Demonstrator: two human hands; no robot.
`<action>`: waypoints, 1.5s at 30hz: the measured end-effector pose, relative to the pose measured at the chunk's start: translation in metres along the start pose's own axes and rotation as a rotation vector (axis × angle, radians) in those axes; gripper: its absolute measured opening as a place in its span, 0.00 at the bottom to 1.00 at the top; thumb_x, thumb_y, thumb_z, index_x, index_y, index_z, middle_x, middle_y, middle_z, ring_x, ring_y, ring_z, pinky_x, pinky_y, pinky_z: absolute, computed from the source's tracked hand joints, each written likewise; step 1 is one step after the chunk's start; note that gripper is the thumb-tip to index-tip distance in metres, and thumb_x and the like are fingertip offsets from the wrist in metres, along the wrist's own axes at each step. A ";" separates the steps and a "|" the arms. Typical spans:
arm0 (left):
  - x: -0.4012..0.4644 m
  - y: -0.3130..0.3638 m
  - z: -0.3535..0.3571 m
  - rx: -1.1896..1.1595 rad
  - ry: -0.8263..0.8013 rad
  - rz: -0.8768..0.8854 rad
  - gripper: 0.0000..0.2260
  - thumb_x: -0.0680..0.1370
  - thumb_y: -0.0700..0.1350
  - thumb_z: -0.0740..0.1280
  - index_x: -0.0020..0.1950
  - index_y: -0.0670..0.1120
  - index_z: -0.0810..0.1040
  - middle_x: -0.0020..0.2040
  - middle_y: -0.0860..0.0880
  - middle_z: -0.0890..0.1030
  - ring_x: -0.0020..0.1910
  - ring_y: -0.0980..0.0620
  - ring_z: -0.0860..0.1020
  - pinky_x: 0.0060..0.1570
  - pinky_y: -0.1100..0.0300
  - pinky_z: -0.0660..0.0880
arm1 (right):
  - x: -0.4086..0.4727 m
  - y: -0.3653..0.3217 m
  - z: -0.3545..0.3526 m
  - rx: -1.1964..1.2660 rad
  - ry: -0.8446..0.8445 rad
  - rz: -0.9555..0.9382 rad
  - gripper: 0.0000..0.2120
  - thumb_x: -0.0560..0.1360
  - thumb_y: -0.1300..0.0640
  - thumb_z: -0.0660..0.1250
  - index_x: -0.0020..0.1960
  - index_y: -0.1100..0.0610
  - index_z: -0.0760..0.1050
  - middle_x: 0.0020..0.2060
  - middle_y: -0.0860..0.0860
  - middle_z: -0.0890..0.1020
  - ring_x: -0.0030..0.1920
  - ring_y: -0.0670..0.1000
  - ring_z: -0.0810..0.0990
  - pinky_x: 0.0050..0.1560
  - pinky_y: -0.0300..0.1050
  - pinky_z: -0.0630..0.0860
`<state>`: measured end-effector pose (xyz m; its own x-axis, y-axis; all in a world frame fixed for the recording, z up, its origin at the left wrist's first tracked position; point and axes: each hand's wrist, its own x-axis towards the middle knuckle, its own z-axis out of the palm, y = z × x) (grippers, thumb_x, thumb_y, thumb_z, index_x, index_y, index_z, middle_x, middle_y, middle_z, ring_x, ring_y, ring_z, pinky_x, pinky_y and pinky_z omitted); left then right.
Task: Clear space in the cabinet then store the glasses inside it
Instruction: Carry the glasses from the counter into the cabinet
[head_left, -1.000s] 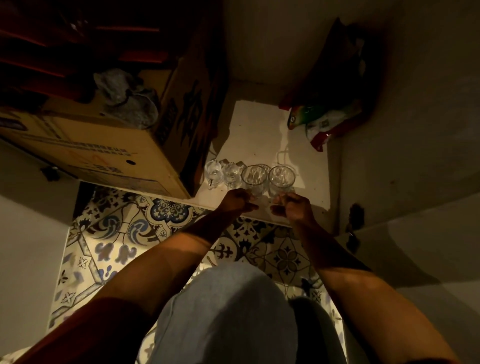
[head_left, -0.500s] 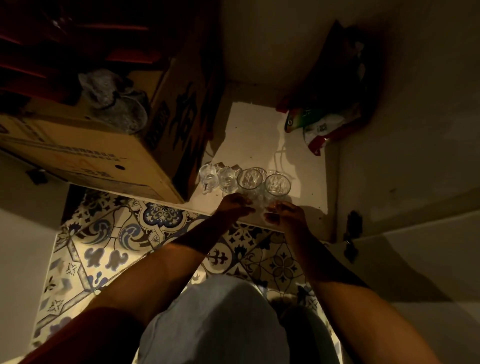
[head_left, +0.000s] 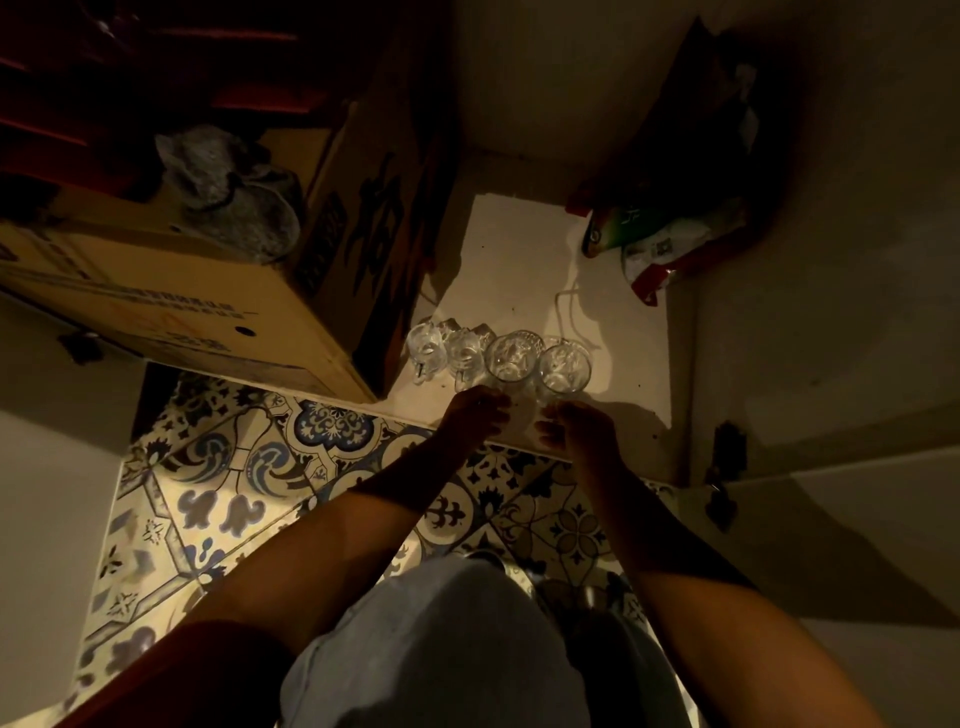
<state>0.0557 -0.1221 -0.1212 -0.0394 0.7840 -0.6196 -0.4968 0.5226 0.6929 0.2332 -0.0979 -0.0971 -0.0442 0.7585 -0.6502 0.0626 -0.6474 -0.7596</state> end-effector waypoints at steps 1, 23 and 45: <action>-0.002 0.001 0.000 0.006 -0.002 0.010 0.10 0.80 0.29 0.56 0.46 0.39 0.74 0.33 0.49 0.85 0.27 0.53 0.83 0.27 0.63 0.79 | 0.002 0.000 0.001 0.011 -0.002 0.031 0.07 0.81 0.60 0.64 0.52 0.62 0.80 0.43 0.55 0.85 0.41 0.53 0.85 0.44 0.46 0.83; -0.013 0.000 0.002 0.211 0.145 0.117 0.14 0.78 0.24 0.62 0.46 0.42 0.78 0.37 0.51 0.85 0.28 0.56 0.82 0.30 0.63 0.78 | -0.003 -0.009 0.009 0.035 0.121 0.086 0.06 0.79 0.62 0.69 0.54 0.62 0.78 0.40 0.54 0.81 0.35 0.48 0.81 0.30 0.40 0.77; -0.154 0.081 -0.004 1.368 0.203 0.641 0.24 0.80 0.56 0.61 0.69 0.43 0.77 0.72 0.41 0.73 0.70 0.41 0.72 0.70 0.52 0.68 | -0.137 -0.054 -0.017 -1.007 0.394 -0.568 0.31 0.76 0.38 0.60 0.76 0.49 0.67 0.77 0.57 0.65 0.73 0.64 0.66 0.66 0.61 0.71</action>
<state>0.0181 -0.2020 0.0286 -0.1004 0.9937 -0.0506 0.8040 0.1109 0.5842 0.2532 -0.1658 0.0336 -0.0225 0.9986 -0.0477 0.8850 -0.0023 -0.4656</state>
